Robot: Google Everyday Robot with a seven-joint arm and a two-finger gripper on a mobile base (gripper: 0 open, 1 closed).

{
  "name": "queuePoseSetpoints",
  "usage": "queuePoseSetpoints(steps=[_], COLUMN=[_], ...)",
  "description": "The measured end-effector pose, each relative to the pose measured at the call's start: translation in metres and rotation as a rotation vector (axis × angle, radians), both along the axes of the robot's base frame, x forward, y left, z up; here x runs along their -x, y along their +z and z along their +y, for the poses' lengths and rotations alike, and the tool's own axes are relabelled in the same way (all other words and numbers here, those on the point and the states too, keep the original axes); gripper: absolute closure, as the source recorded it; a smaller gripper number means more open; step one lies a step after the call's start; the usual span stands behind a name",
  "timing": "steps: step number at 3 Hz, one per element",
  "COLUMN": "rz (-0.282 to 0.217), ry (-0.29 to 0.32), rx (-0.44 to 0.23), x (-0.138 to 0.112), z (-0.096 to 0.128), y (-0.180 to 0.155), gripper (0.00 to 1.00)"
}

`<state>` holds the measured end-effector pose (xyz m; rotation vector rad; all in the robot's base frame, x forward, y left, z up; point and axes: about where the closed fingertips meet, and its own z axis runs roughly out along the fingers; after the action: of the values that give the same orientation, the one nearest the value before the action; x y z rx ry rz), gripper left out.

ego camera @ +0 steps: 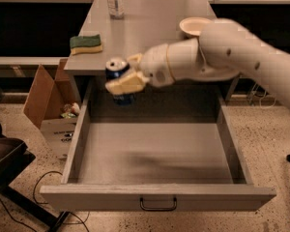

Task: Pick pepsi can from top drawer and place on counter

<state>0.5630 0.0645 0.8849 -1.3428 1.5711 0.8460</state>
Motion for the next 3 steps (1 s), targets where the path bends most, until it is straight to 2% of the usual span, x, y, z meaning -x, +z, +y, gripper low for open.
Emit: queuePoseSetpoints(steps=[1, 2, 3], rz=[-0.018, -0.034, -0.064], ry=[-0.165, -0.312, -0.391], rx=[-0.107, -0.178, -0.221], x=[-0.093, -0.156, -0.200], z=[0.016, 0.014, -0.008], y=[0.074, 0.097, 0.081], gripper=[1.00, 1.00, 1.00])
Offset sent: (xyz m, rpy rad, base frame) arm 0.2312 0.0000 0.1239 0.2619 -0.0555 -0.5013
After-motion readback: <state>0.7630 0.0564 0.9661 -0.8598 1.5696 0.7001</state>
